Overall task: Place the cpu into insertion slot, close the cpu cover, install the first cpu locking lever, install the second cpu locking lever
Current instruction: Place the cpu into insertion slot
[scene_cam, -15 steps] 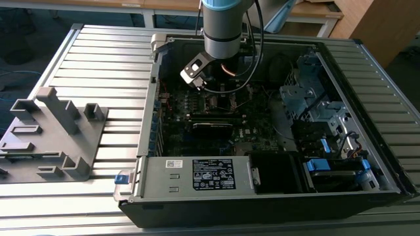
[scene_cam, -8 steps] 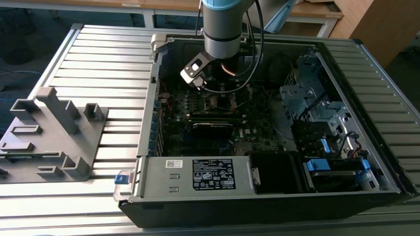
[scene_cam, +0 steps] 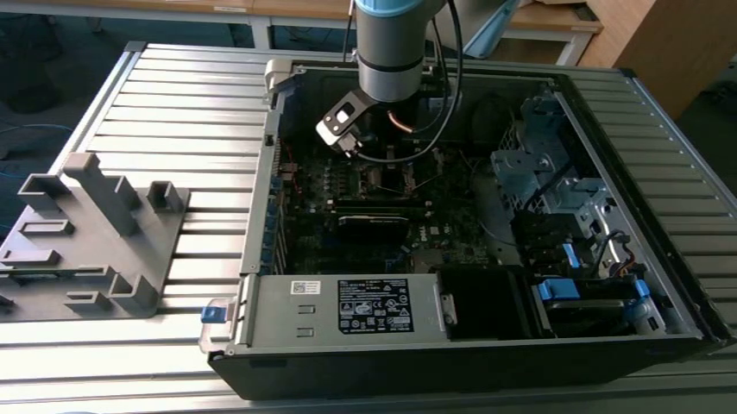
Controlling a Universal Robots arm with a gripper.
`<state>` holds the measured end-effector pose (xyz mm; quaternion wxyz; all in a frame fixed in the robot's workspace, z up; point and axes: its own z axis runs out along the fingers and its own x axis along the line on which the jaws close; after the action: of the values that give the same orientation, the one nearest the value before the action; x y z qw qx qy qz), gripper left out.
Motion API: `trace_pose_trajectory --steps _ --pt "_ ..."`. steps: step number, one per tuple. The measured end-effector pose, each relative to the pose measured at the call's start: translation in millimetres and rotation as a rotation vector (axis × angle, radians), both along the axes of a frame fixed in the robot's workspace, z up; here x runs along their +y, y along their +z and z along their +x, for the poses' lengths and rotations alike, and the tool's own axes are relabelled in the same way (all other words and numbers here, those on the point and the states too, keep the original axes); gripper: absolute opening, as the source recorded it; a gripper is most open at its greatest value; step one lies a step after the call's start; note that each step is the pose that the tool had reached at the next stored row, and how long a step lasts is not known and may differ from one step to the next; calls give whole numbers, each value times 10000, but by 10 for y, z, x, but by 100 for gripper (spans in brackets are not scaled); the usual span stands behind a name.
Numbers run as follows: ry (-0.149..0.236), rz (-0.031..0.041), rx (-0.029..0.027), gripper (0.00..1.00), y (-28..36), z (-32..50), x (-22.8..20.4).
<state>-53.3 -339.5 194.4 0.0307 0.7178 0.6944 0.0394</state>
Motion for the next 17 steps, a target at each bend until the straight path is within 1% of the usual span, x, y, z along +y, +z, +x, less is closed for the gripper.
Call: trace_pose_trajectory --steps 5,6,8,9,17 --pt "1 11 -1 54 -1 0 1" --pt "1 20 0 54 -2 0 2" --pt "0 66 -1 54 -6 0 2" --pt "0 75 -2 54 -9 0 2" --pt "1 74 1 54 -33 0 1"
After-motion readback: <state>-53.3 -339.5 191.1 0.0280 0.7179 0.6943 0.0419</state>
